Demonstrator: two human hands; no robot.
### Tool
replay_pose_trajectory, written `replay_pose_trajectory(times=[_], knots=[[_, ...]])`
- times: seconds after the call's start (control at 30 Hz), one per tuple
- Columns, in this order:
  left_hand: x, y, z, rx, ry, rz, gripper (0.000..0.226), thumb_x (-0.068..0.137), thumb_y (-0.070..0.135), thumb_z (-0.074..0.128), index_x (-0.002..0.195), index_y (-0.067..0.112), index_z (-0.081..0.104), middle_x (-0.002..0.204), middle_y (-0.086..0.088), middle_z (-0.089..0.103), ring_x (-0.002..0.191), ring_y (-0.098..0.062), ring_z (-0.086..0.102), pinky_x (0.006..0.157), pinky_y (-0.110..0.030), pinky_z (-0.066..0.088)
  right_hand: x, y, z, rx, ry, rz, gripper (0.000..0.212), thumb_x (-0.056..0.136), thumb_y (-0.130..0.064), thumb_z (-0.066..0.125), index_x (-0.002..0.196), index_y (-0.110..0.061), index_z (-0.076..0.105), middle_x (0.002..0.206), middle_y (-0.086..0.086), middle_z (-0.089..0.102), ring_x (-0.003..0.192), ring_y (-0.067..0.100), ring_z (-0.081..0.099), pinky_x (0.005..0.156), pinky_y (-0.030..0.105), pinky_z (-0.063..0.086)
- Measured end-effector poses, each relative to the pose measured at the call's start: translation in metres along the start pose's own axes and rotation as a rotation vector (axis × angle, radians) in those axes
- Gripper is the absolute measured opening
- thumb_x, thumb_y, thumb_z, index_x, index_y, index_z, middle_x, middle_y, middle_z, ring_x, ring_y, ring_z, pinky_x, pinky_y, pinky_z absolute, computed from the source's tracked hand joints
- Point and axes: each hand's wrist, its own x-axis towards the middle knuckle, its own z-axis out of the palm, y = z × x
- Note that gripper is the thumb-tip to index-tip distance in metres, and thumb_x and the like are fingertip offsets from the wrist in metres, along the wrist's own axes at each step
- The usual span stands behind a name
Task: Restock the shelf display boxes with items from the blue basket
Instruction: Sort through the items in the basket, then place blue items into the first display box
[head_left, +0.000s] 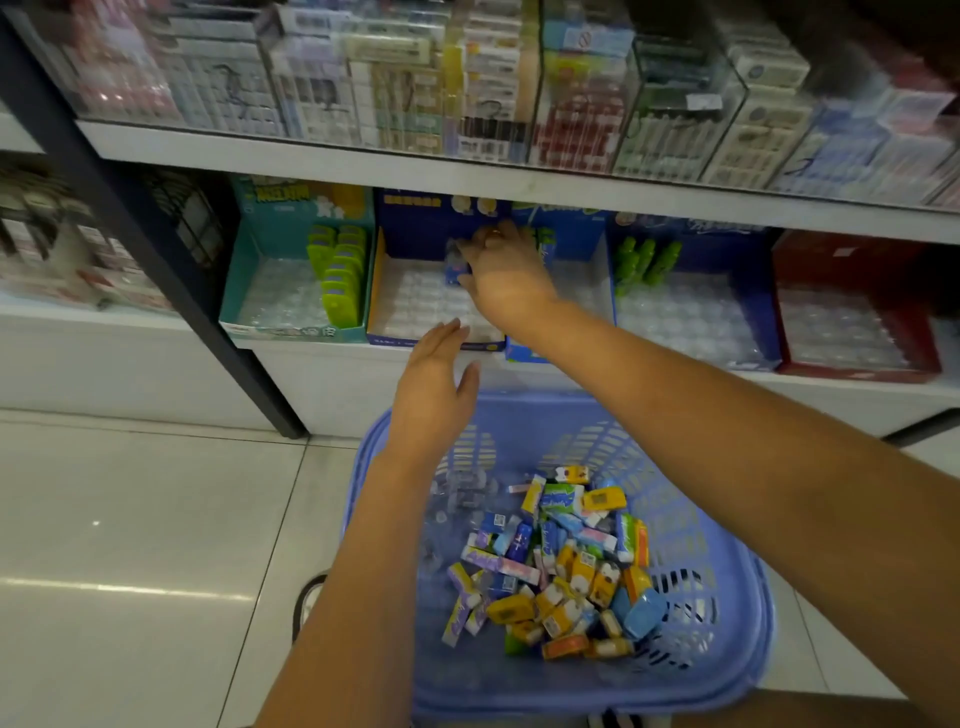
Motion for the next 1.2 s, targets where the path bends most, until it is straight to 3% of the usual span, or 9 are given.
replay_pose_trajectory(times=[0.07, 0.13, 0.3, 0.47, 0.67, 0.9, 1.0, 1.1, 1.2], knots=[[-0.016, 0.000, 0.016, -0.086, 0.073, -0.028, 0.024, 0.097, 0.016, 0.051, 0.115, 0.007, 0.062, 0.113, -0.012, 0.064, 0.101, -0.025, 0.059, 0.083, -0.031, 0.044, -0.041, 0.008, -0.001, 0.180, 0.064, 0.008, 0.026, 0.095, -0.022, 0.048, 0.103, -0.004, 0.064, 0.104, 0.017, 0.060, 0.093, 0.030, 0.054, 0.081, 0.038, 0.042], [-0.029, -0.005, 0.043, -0.059, -0.165, -0.113, 0.020, 0.097, 0.016, 0.049, 0.089, 0.003, 0.061, 0.080, -0.018, 0.058, 0.067, -0.027, 0.048, 0.062, -0.038, 0.038, -0.086, 0.022, 0.008, 0.251, -0.089, 0.078, 0.030, 0.094, -0.026, 0.052, 0.079, -0.002, 0.063, 0.082, 0.017, 0.063, 0.072, 0.028, 0.055, 0.068, 0.038, 0.046], [-0.078, -0.026, 0.121, 0.212, -1.109, -0.158, 0.019, 0.094, 0.009, 0.046, 0.094, 0.011, 0.065, 0.094, -0.016, 0.056, 0.079, -0.025, 0.046, 0.070, -0.035, 0.036, -0.194, 0.057, 0.068, 0.164, -0.957, 0.169, 0.023, 0.088, -0.018, 0.062, 0.092, 0.003, 0.069, 0.102, 0.022, 0.067, 0.085, 0.032, 0.062, 0.081, 0.043, 0.052], [-0.134, -0.031, 0.161, 0.301, -1.438, -0.177, 0.030, 0.089, 0.014, 0.054, 0.118, 0.008, 0.061, 0.105, -0.014, 0.060, 0.081, -0.024, 0.055, 0.074, -0.033, 0.047, -0.256, 0.060, 0.116, 0.132, -1.303, -0.023, 0.018, 0.087, -0.019, 0.063, 0.089, -0.002, 0.065, 0.083, 0.018, 0.060, 0.061, 0.021, 0.043, 0.056, 0.030, 0.037], [-0.140, -0.042, 0.170, 0.197, -1.365, -0.313, 0.024, 0.086, 0.018, 0.063, 0.107, 0.007, 0.067, 0.118, -0.016, 0.064, 0.101, -0.026, 0.059, 0.088, -0.037, 0.048, -0.271, 0.066, 0.143, 0.155, -1.233, -0.091, 0.011, 0.084, -0.011, 0.066, 0.092, -0.005, 0.062, 0.091, 0.018, 0.060, 0.078, 0.031, 0.054, 0.068, 0.039, 0.044], [-0.115, -0.046, 0.167, -0.098, -1.117, -0.452, 0.024, 0.087, 0.040, 0.064, 0.096, 0.018, 0.057, 0.080, 0.003, 0.060, 0.068, -0.010, 0.055, 0.056, -0.021, 0.042, -0.242, 0.099, 0.138, 0.634, -0.943, 0.358, 0.024, 0.082, -0.025, 0.073, 0.101, -0.011, 0.069, 0.094, 0.005, 0.068, 0.077, 0.011, 0.059, 0.069, 0.024, 0.048], [-0.097, -0.050, 0.157, -0.343, -0.858, -0.627, 0.019, 0.093, 0.028, 0.059, 0.099, 0.010, 0.062, 0.088, -0.009, 0.067, 0.071, -0.018, 0.061, 0.071, -0.037, 0.054, -0.229, 0.106, 0.136, 0.775, -0.853, 0.513, 0.030, 0.082, -0.018, 0.073, 0.111, -0.010, 0.067, 0.112, 0.006, 0.067, 0.098, 0.018, 0.064, 0.083, 0.026, 0.052], [-0.079, -0.061, 0.139, -0.501, -0.638, -0.837, 0.033, 0.092, 0.013, 0.060, 0.117, -0.008, 0.057, 0.088, -0.017, 0.067, 0.065, -0.019, 0.061, 0.067, -0.035, 0.055, -0.220, 0.107, 0.139, 0.583, -0.837, 0.503, 0.024, 0.086, -0.012, 0.067, 0.109, -0.005, 0.069, 0.120, 0.010, 0.065, 0.110, 0.025, 0.061, 0.096, 0.036, 0.050], [-0.068, -0.071, 0.120, -0.443, -0.610, -0.859, 0.034, 0.088, 0.010, 0.065, 0.118, -0.006, 0.056, 0.073, -0.007, 0.063, 0.054, -0.012, 0.061, 0.045, -0.017, 0.050, -0.223, 0.103, 0.138, 0.219, -1.104, 0.276, 0.024, 0.087, -0.014, 0.064, 0.106, 0.000, 0.070, 0.113, 0.018, 0.066, 0.104, 0.032, 0.062, 0.092, 0.040, 0.052]])
